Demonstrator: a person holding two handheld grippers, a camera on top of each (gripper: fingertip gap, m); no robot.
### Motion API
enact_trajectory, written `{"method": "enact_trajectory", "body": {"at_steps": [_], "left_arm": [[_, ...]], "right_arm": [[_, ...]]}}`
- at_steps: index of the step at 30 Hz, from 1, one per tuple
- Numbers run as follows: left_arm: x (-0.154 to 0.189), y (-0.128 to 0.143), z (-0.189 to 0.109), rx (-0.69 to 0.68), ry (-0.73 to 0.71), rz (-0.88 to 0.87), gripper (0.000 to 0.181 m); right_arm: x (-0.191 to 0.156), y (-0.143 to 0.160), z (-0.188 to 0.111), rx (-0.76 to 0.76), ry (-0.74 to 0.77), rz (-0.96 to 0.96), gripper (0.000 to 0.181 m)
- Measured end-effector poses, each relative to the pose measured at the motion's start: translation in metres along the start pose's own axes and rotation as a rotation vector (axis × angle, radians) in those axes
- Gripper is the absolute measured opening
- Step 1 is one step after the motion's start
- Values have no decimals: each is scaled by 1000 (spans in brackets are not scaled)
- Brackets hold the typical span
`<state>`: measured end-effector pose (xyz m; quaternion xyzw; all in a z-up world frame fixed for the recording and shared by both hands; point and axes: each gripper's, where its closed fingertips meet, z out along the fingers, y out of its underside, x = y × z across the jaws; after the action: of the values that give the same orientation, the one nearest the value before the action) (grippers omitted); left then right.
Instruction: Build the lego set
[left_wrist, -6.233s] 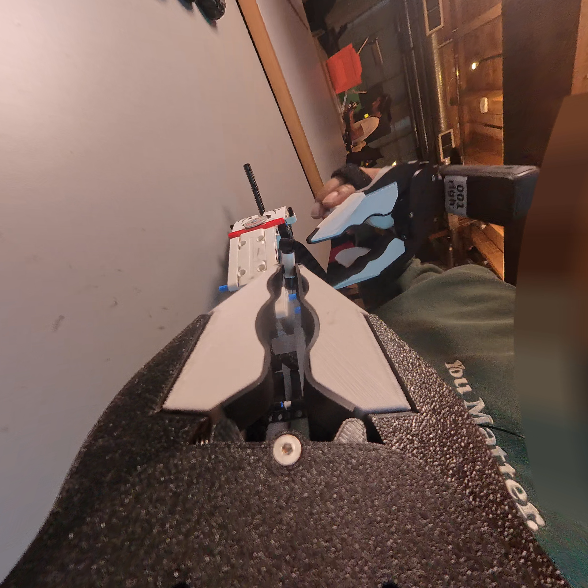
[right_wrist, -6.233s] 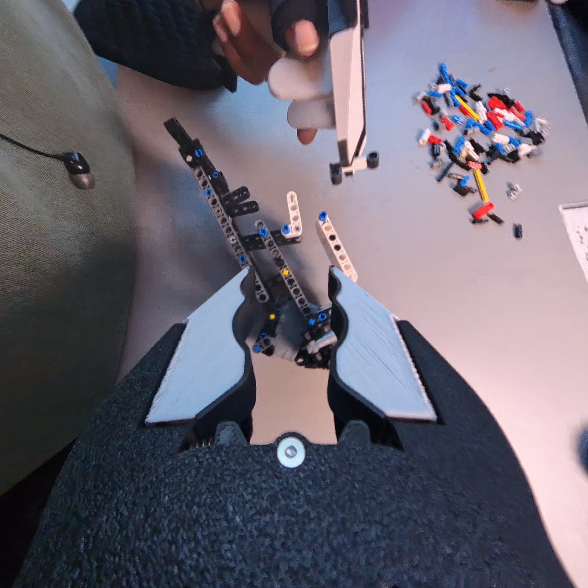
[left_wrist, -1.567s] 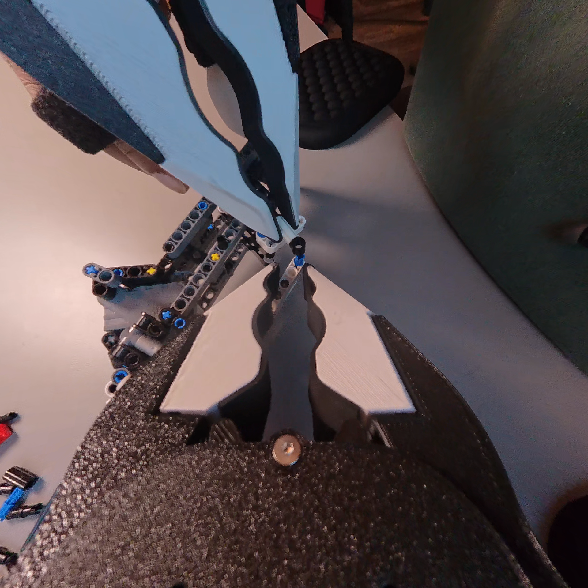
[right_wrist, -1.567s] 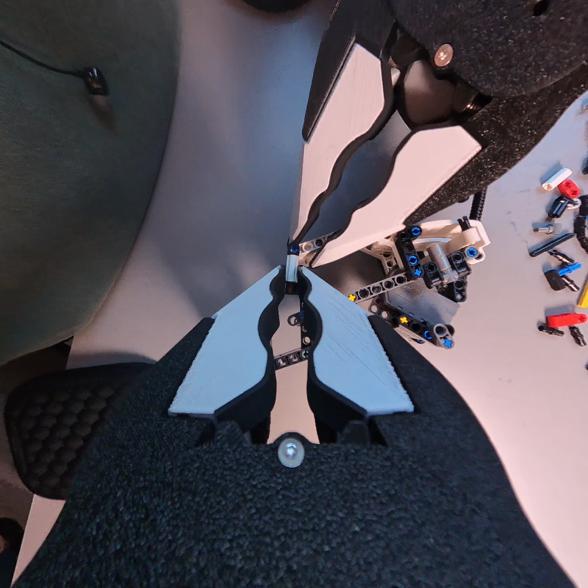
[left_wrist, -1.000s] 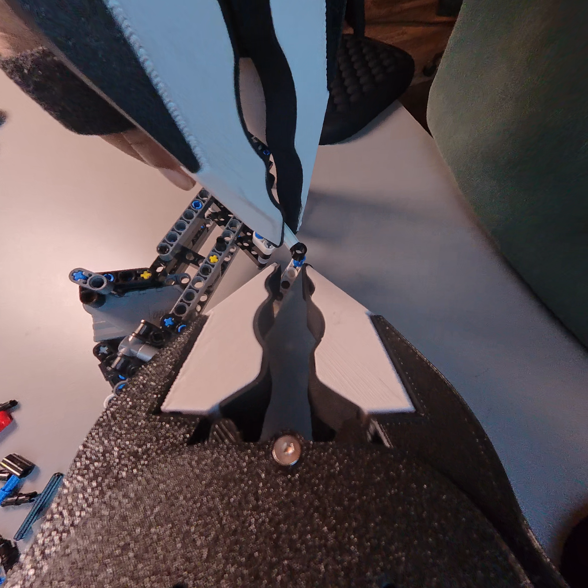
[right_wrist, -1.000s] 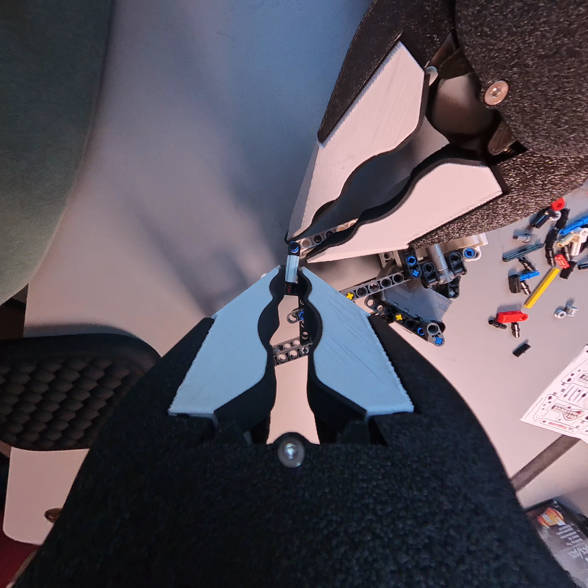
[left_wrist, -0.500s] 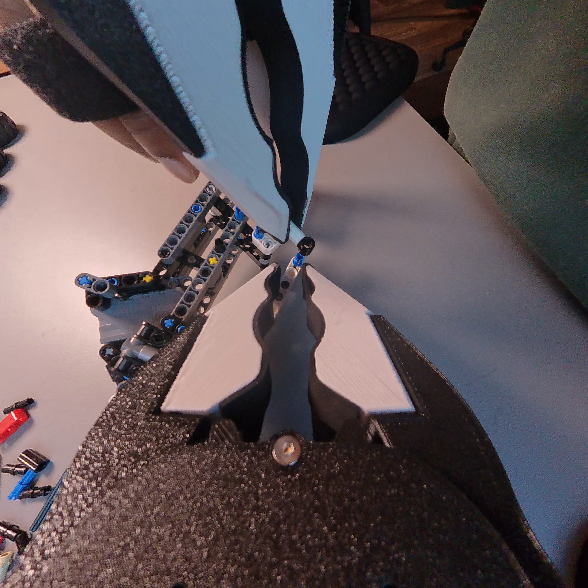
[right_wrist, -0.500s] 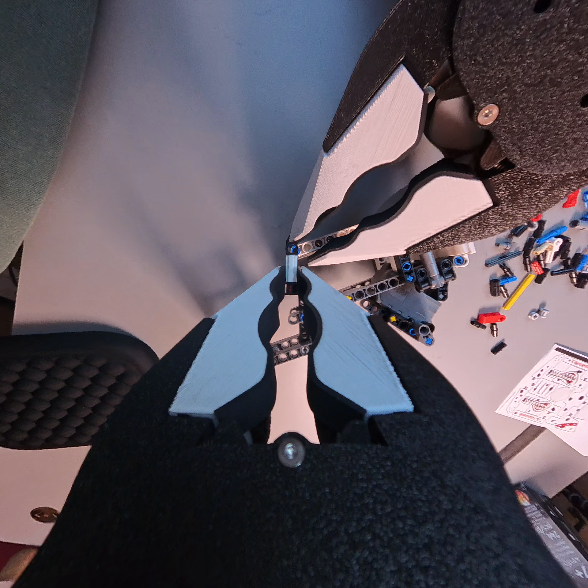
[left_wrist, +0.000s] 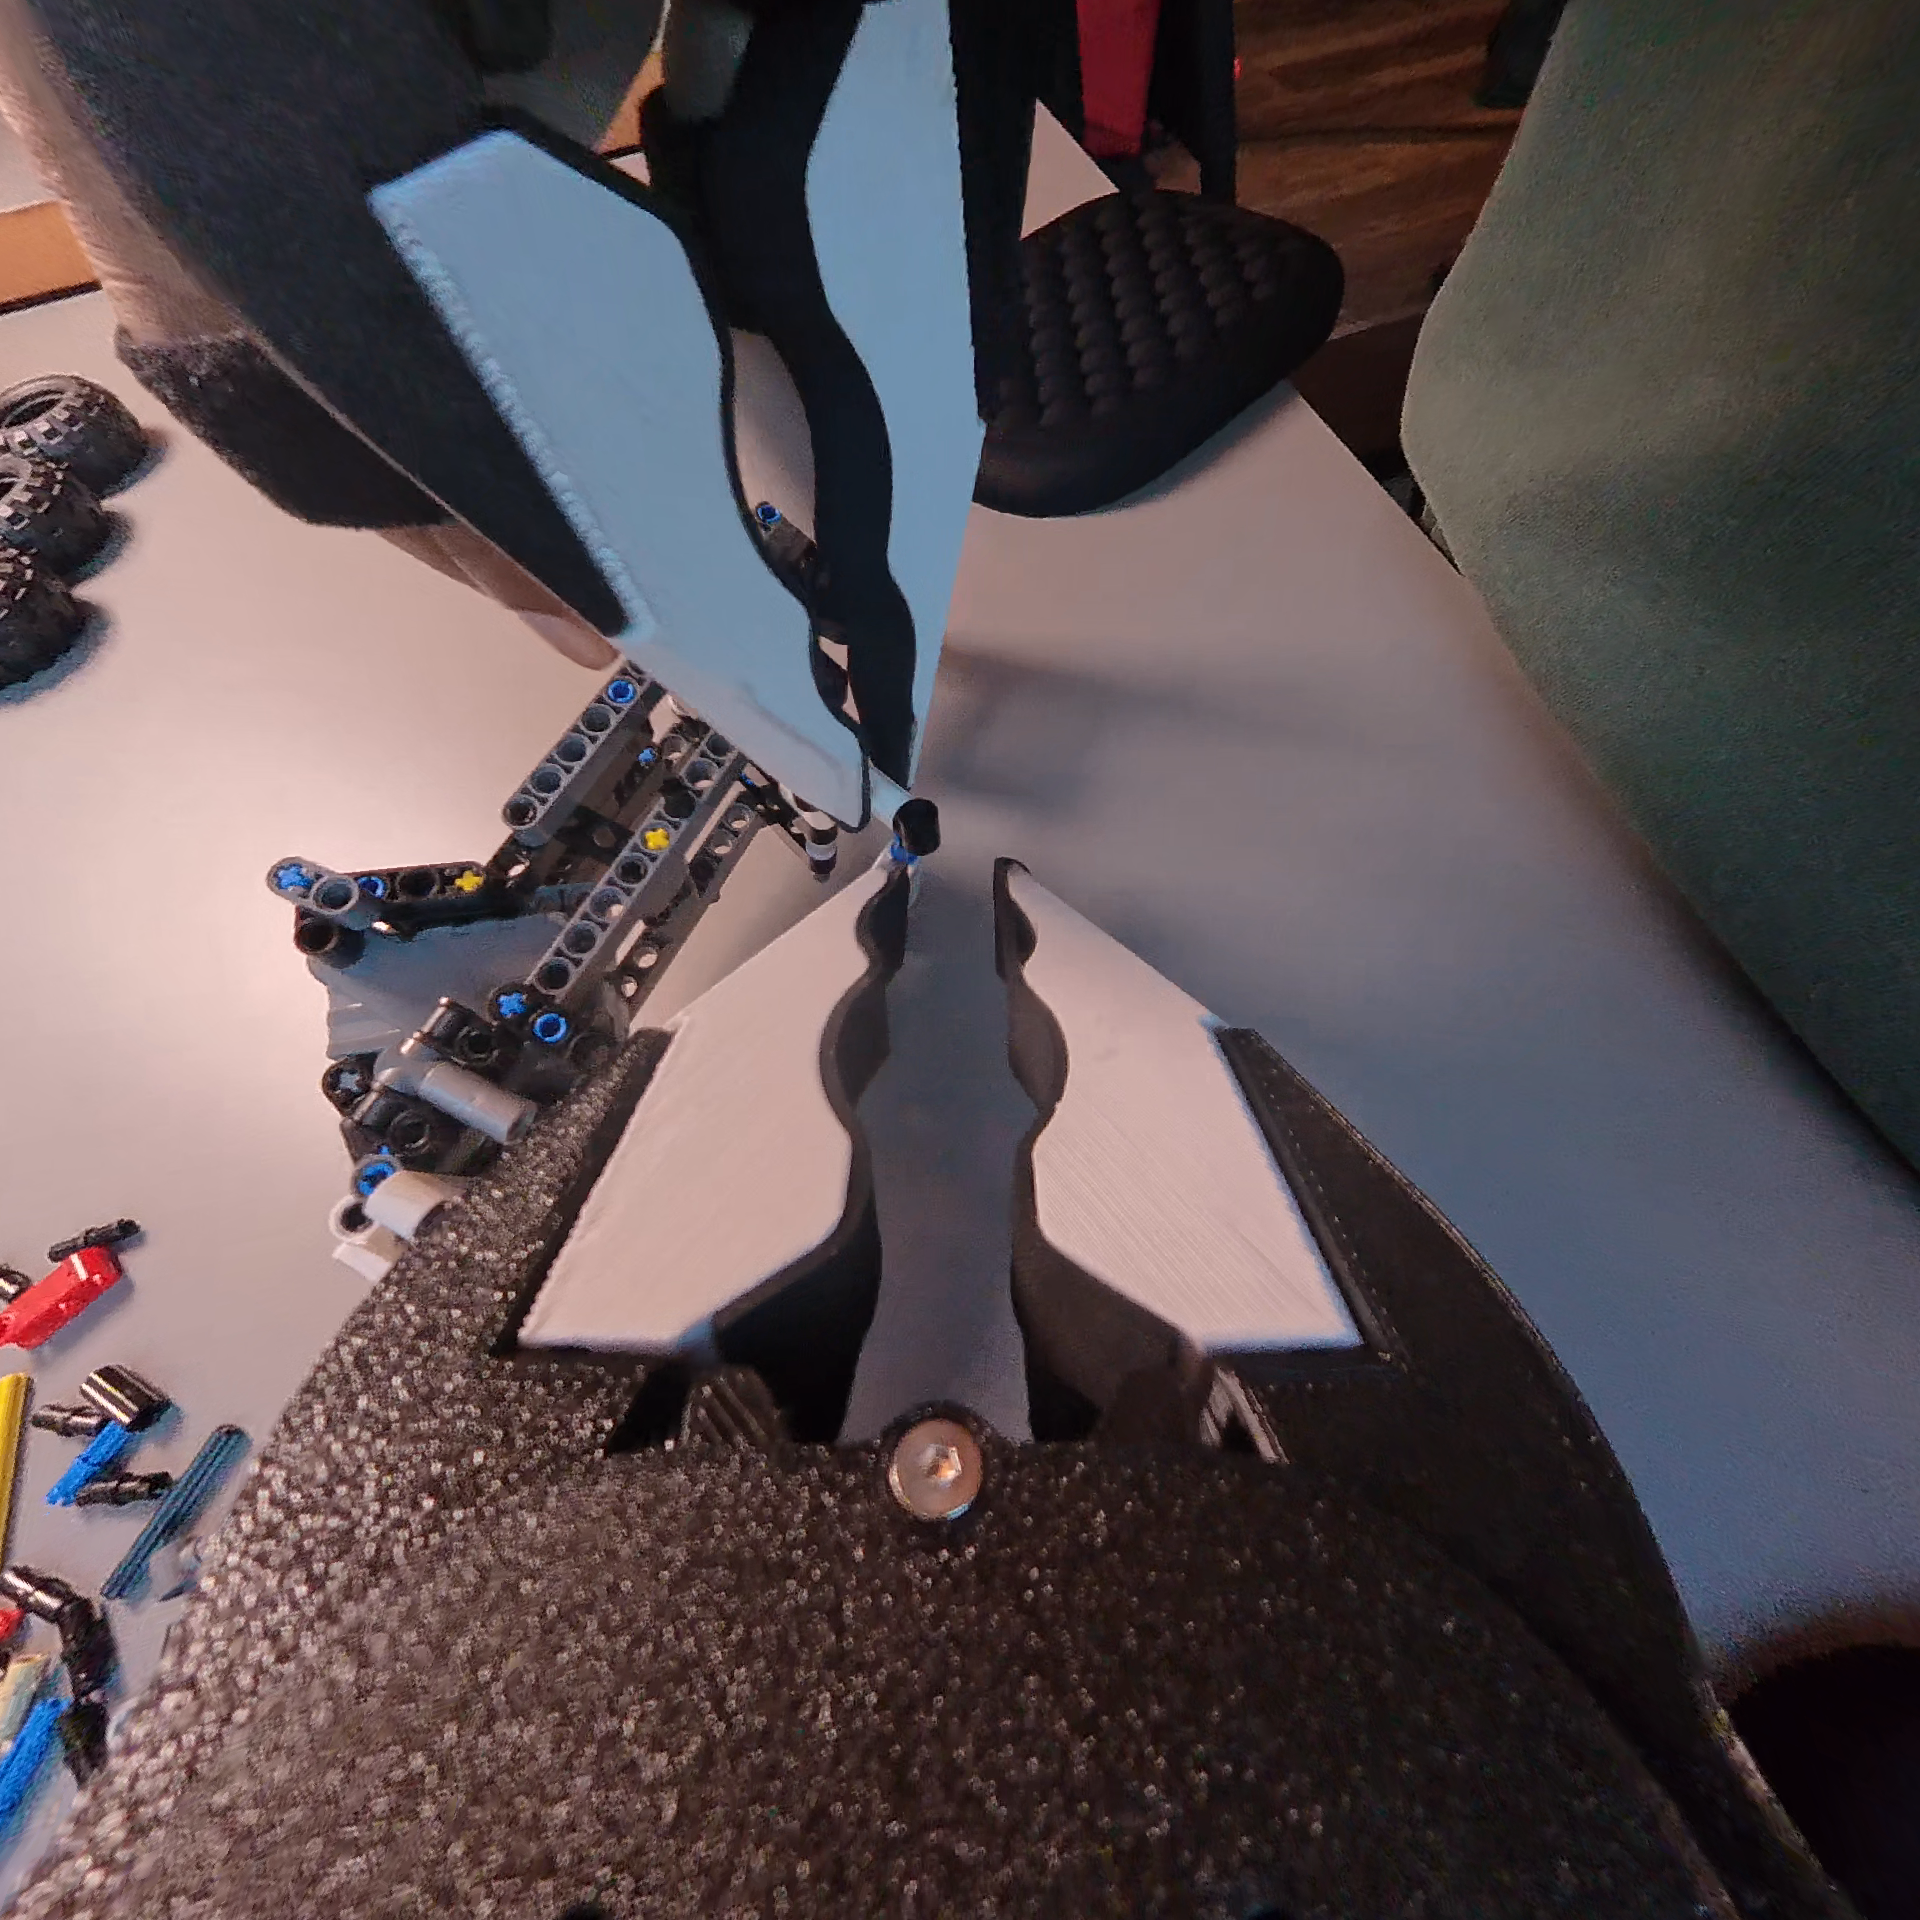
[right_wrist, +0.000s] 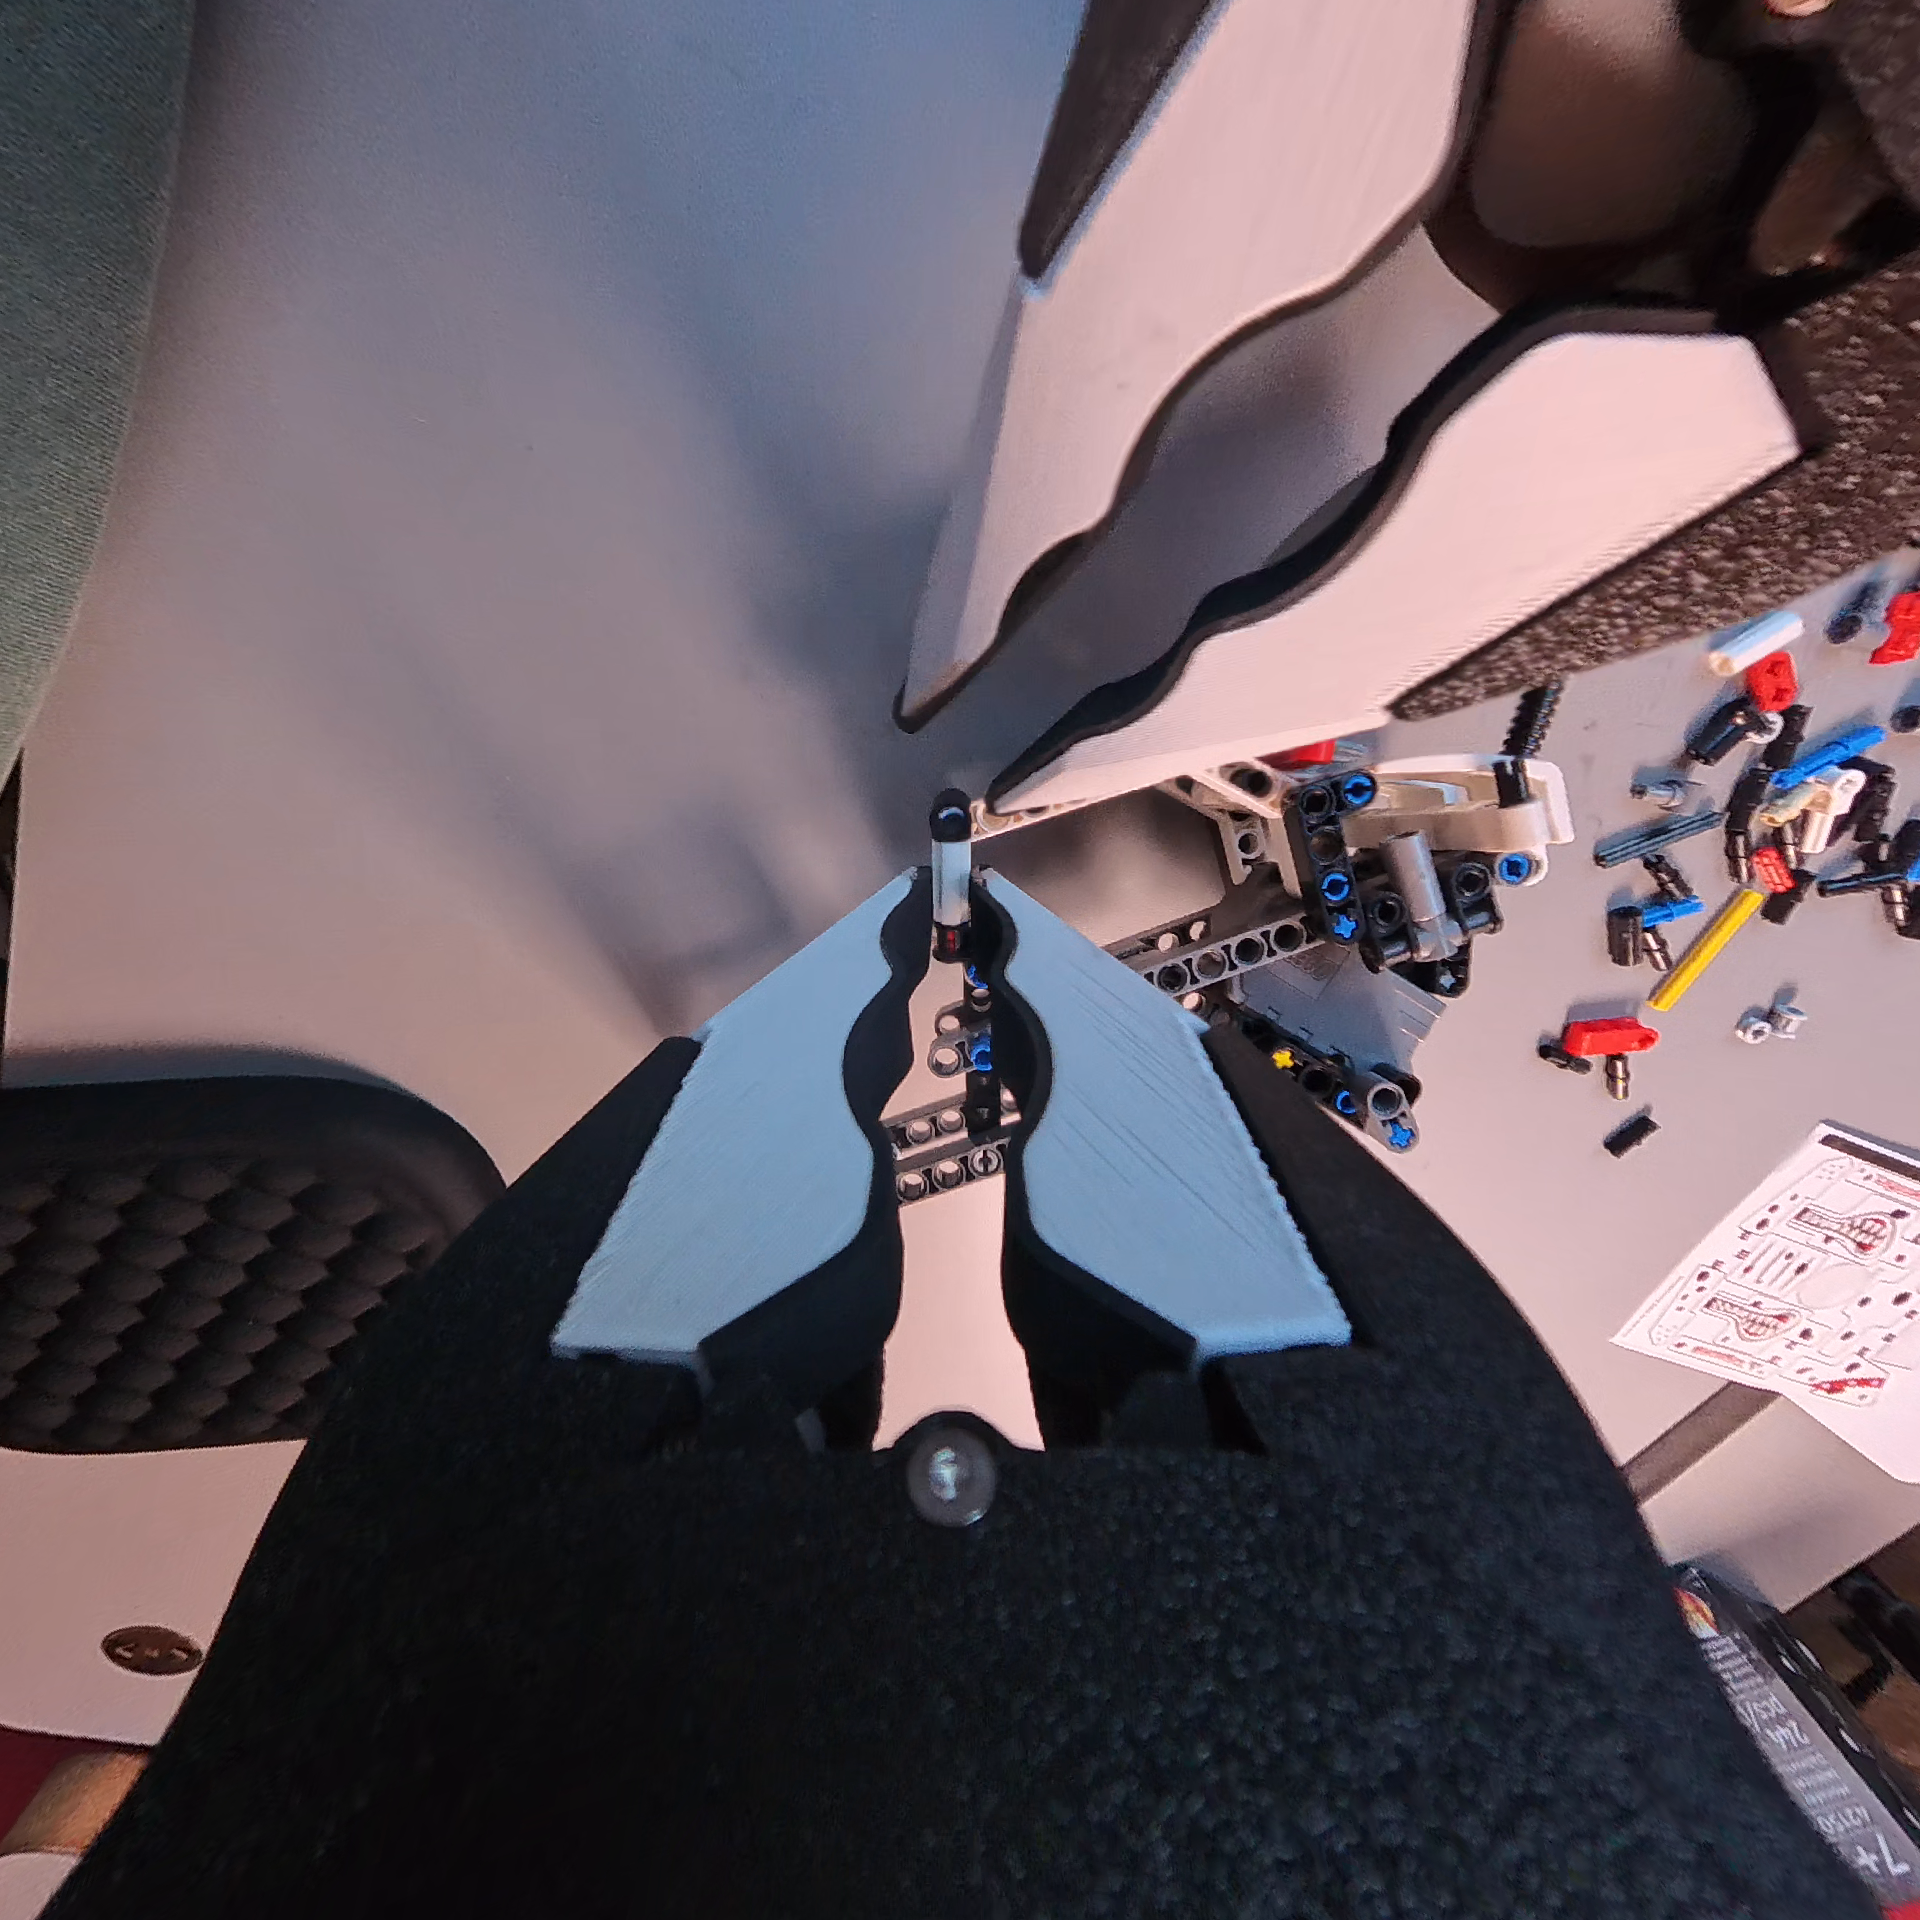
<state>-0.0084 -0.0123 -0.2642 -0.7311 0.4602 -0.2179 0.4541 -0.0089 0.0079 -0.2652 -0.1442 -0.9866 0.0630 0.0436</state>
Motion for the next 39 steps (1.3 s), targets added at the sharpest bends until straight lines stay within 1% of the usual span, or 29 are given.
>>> {"method": "enact_trajectory", "body": {"at_steps": [1,4,8,13,16,19,21,23,25,32,36,39], "left_arm": [[0,0,1,-2,-20,-7,18],[-1,-5,5,1,-74,-29,20],[-7,-6,6,-30,-156,-46,10],[-10,-4,4,-37,-211,-39,8],[-11,-3,3,-12,-238,-27,8],[-12,-11,-2,36,-265,-5,7],[-12,-14,-4,58,-269,2,7],[-11,-13,-3,59,-268,2,7],[-10,-13,-2,60,-270,-1,7],[-7,-6,7,-27,-286,-62,8],[-9,-3,6,-39,-309,-163,9],[-8,-5,6,-34,-323,-190,11]], "right_arm": [[1,0,0,2,0,2,7],[-1,-1,2,3,-10,1,7],[1,-2,2,11,-6,11,7],[3,-2,0,53,22,53,7],[4,-1,-8,135,62,109,21],[2,2,-11,212,99,167,31],[7,4,-11,259,157,191,28],[7,4,-12,303,181,200,16],[5,4,-13,323,184,197,15],[2,7,-8,277,170,126,15],[3,12,-8,231,142,97,15],[2,12,-6,224,121,90,15]]}}
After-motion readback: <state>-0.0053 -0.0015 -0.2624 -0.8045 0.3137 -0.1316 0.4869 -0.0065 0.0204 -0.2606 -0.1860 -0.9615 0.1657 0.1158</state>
